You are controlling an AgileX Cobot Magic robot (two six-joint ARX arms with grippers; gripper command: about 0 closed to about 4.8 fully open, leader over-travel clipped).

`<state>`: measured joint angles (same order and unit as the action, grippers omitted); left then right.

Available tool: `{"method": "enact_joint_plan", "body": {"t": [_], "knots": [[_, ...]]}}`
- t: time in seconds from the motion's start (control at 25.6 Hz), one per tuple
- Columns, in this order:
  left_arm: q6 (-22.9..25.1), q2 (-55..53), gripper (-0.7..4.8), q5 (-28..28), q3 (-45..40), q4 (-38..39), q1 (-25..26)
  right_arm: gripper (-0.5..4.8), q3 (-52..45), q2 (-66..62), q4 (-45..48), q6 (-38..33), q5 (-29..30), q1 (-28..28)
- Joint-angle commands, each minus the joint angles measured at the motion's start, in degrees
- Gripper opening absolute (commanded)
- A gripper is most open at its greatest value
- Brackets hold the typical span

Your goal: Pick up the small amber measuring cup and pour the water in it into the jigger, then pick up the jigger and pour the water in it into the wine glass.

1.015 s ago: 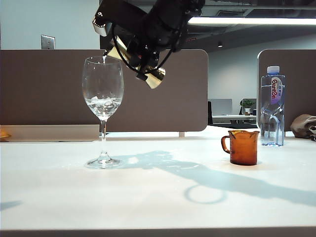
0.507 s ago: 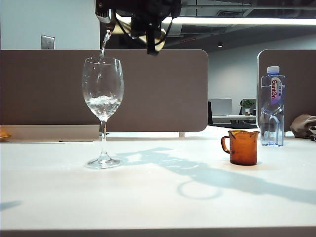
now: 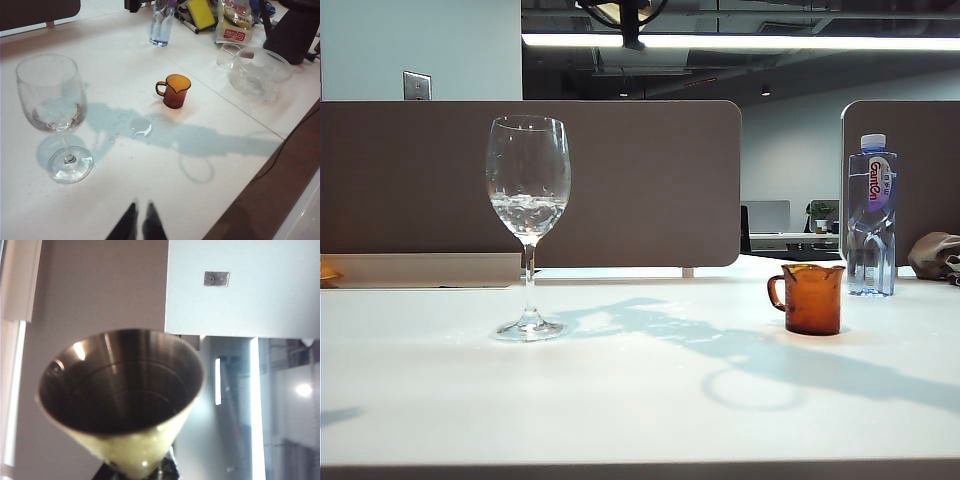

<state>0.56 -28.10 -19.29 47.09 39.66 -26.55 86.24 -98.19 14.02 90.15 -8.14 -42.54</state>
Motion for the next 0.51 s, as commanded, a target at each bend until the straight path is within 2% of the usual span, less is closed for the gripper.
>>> {"method": "enact_joint_plan", "body": {"t": [0.04,0.08,0.16,0.2,0.23,0.27,0.31,0.35,0.51], "knots": [[0.04,0.0,0.26,-0.02,0.13,-0.72,0.02,-0.01,-0.57,0.61,1.36,-22.71,-6.69,0.02],[0.04,0.0,0.26,-0.02,0.13,-0.72,0.02,-0.01,-2.21,0.61,2.78,-26.88,-9.57,0.63],[0.04,0.0,0.26,-0.02,0.13,-0.72,0.02,-0.01,-5.31,0.87,5.64,-32.54,-11.5,1.77],[0.04,0.02,0.26,-0.02,0.13,-0.72,0.02,-0.01,-9.88,2.05,8.7,-40.0,-11.23,3.17],[0.04,0.02,0.26,-0.02,0.13,-0.72,0.02,-0.01,-12.28,2.78,10.27,-44.13,-11.1,3.74],[0.04,0.02,0.26,-0.02,0.13,-0.74,0.02,-0.01,-17.57,4.22,13.9,-53.59,-9.01,4.79],[0.04,0.02,0.26,-0.02,0.13,-0.72,0.02,-0.01,-19.93,4.76,15.91,-58.14,-7.5,5.4],[0.04,0.0,0.26,-0.04,0.13,-0.72,0.02,-0.01,-25.24,5.53,21.62,-67.91,-4.5,6.71],[0.04,0.02,0.26,0.0,0.13,-0.72,0.02,-0.01,-34.1,5.14,32.46,-78.71,-3.06,8.07]]}}
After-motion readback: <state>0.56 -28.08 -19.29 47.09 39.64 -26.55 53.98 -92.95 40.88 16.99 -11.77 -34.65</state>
